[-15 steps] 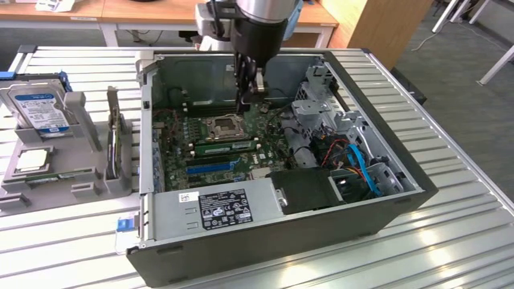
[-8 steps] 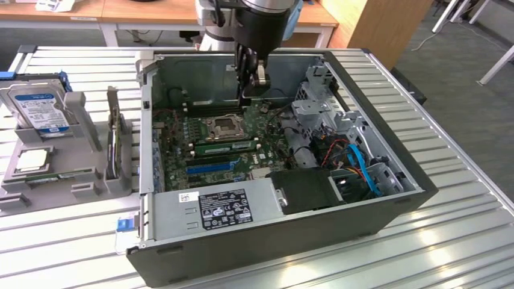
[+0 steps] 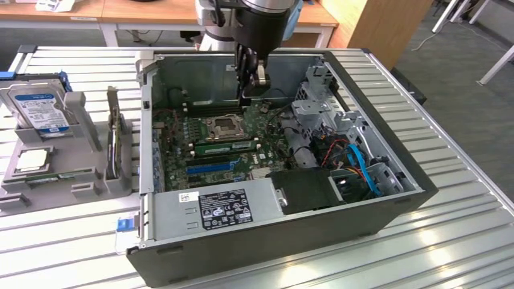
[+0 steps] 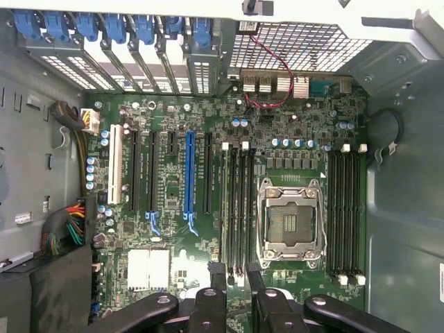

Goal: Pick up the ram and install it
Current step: 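Press down the ram until it locks into place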

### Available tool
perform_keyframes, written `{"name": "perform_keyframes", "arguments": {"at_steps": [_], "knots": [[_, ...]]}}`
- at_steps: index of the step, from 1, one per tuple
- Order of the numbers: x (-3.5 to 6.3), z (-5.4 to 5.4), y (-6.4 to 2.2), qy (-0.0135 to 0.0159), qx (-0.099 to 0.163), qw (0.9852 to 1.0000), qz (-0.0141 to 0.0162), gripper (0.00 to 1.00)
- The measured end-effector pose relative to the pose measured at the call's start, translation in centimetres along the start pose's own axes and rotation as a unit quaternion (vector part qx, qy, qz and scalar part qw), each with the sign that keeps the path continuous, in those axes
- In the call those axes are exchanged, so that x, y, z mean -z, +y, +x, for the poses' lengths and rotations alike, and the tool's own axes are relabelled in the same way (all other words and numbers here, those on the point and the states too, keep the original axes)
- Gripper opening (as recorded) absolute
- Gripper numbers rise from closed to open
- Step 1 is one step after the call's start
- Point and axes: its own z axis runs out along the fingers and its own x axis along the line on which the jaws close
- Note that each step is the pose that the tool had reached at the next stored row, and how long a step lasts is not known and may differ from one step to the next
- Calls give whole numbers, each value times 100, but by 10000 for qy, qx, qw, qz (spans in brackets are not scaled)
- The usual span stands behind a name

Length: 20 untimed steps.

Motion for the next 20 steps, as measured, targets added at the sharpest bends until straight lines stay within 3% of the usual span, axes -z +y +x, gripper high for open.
{"name": "perform_keyframes", "arguments": {"at_steps": [11, 13, 20], "knots": [[0, 0, 0, 0, 0, 10000, 0, 24], [0, 0, 0, 0, 0, 10000, 0, 11], [2, 0, -25, 1, 0, 10000, -1, 10]]}}
